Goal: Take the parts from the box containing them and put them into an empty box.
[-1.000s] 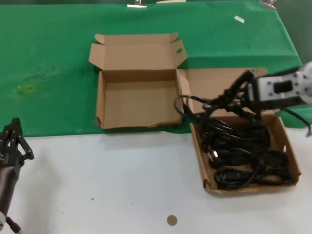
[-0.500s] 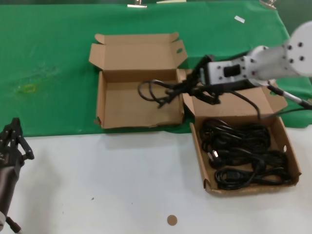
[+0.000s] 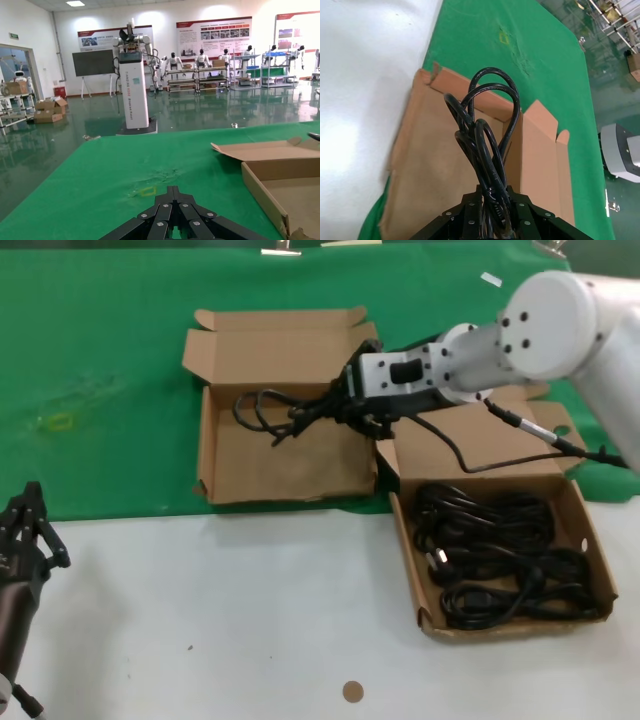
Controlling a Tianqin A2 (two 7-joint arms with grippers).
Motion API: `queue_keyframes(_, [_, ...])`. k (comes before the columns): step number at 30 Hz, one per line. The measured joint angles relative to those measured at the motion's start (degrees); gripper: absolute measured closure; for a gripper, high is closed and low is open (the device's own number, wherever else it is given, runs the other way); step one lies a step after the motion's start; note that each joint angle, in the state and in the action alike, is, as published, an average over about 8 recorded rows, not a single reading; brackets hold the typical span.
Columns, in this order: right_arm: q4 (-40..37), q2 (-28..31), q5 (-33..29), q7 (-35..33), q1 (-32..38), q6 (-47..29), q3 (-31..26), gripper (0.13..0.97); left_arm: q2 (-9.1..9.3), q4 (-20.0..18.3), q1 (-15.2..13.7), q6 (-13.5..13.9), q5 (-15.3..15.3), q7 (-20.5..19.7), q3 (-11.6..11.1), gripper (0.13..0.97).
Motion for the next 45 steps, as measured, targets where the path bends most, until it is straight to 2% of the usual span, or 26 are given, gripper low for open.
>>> queue_keyframes(11, [-9.80, -4.53, 0.56, -3.91, 2.95, 5.19, -0.23, 0.856, 0.00, 0.00, 0.00, 0.00, 0.00, 0.00, 0.00, 0.953])
queue_keyframes(18, [-11.62, -5.58, 1.08, -4.75, 3.41, 6.67, -0.22, 0.804, 0.00, 0.00, 0.00, 0.00, 0.00, 0.00, 0.00, 0.953])
queue_keyframes(22, [-12.00, -5.78, 1.27, -4.76, 3.39, 7.05, -0.17, 0.804, 0.00, 0.00, 0.00, 0.00, 0.00, 0.00, 0.00, 0.953])
queue_keyframes(31, [-12.09, -5.82, 1.36, -4.78, 3.35, 7.16, -0.14, 0.674, 0.00, 0.00, 0.00, 0.00, 0.00, 0.00, 0.00, 0.949])
queue_keyframes(37, [-10.89, -5.71, 2.38, -4.63, 1.67, 8.26, 0.70, 0.525, 0.00, 0.00, 0.00, 0.00, 0.00, 0.00, 0.00, 0.924])
queue_keyframes(45, [-6.63, -5.29, 5.99, -3.97, -4.25, 12.26, 3.71, 0.358, 0.00, 0.00, 0.00, 0.00, 0.00, 0.00, 0.00, 0.883])
